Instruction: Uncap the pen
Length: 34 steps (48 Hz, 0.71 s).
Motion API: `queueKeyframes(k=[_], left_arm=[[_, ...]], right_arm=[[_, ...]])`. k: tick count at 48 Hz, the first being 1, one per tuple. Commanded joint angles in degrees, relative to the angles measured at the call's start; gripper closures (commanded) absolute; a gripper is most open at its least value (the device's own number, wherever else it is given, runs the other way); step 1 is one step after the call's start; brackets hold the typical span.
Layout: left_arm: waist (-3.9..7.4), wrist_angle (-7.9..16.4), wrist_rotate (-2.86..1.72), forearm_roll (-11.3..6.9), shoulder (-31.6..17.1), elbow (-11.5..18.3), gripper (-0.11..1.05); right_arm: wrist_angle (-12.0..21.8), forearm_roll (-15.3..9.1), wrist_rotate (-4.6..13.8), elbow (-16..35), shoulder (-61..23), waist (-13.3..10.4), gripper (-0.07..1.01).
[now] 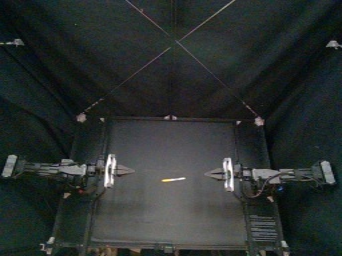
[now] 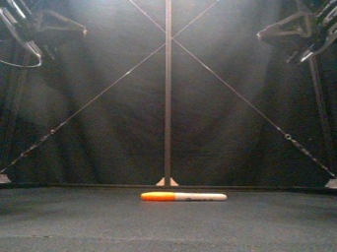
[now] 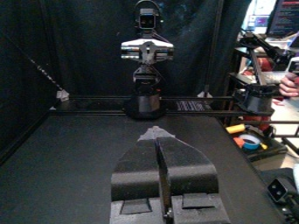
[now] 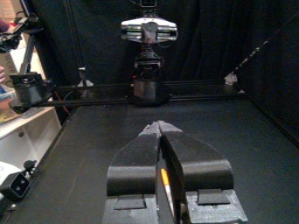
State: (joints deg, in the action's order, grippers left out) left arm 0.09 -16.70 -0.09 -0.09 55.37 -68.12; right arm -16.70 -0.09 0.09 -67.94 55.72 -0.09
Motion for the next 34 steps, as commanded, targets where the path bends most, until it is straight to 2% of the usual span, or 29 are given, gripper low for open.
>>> queueKeyframes(k=[1, 5, 11, 15, 22, 29, 34], left_arm=[[0.26, -2.29, 0.35, 0.26, -4.22, 0.35, 1.03], [0.26, -3.96, 0.35, 0.35, -7.21, 0.35, 0.99], [0.09, -7.12, 0.26, 0.44, -12.83, 0.35, 0.93], [0.09, -9.49, 0.26, 0.70, -17.14, 0.53, 0.90], [-0.26, -11.95, 0.26, 1.05, -23.38, 1.14, 0.82], [-0.79, -12.57, 0.18, 0.97, -29.09, 2.02, 0.67], [-0.97, -12.57, 0.09, 0.88, -32.43, 2.81, 0.54]], right_arm=[[-0.53, -0.09, -0.18, 0.35, -3.43, -0.97, 0.93], [-0.62, 0.09, 0.62, 0.44, -7.38, -2.46, 0.93], [-0.79, 0.26, 0.70, 1.85, -16.96, -4.57, 0.91], [-0.79, 0.00, 0.70, 3.52, -22.76, -5.10, 0.91], [-0.79, -0.09, 0.26, 7.12, -33.05, -5.45, 0.88], [-0.79, -0.53, 0.18, 10.11, -42.10, -6.15, 0.72], [-0.79, -0.53, 0.18, 12.48, -47.46, -6.24, 0.53]])
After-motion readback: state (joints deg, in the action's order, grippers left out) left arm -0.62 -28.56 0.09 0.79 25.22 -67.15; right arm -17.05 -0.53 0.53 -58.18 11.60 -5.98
